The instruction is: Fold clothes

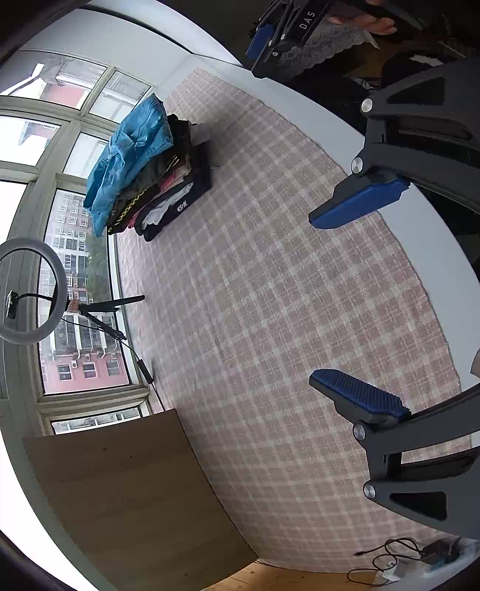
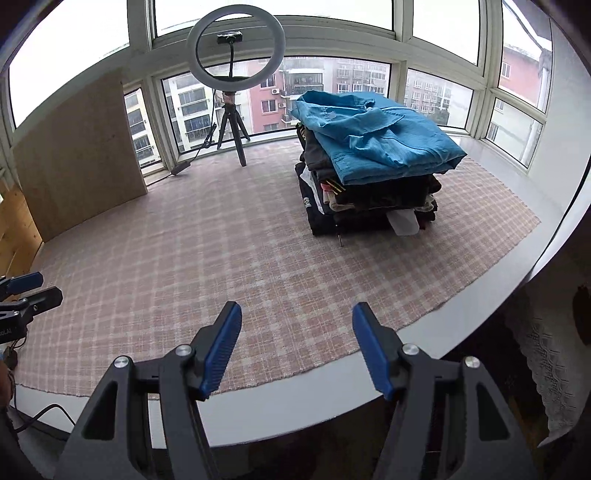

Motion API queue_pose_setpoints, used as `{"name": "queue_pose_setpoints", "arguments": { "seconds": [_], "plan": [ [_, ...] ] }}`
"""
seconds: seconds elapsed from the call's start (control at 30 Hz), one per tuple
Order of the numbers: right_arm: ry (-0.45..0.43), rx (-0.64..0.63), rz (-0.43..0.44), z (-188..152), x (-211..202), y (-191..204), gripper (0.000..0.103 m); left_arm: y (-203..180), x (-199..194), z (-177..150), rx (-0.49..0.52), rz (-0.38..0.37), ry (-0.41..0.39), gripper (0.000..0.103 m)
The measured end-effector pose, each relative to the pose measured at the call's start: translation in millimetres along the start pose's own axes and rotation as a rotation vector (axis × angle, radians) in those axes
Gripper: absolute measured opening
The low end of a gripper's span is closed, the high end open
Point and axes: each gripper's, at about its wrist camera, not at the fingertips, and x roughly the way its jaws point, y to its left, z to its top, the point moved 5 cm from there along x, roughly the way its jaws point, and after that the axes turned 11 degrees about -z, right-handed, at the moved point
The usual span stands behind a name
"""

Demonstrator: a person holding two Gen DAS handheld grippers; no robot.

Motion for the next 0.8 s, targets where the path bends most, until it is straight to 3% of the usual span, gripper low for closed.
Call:
{"name": "queue_pose_setpoints", "arguments": {
  "seconds": [0.23,0.8],
  "plan": [
    [-0.045,-0.013,-0.032,-2,-19,6,0.062,5,-11,-12,-0.017,0.025,0.010,0.077],
    [-0.044,-0.017,-0.032,-15,-29,4,0.062,5,-29,-18,-0.035,0.029,-0.028,0.077]
  ]
}}
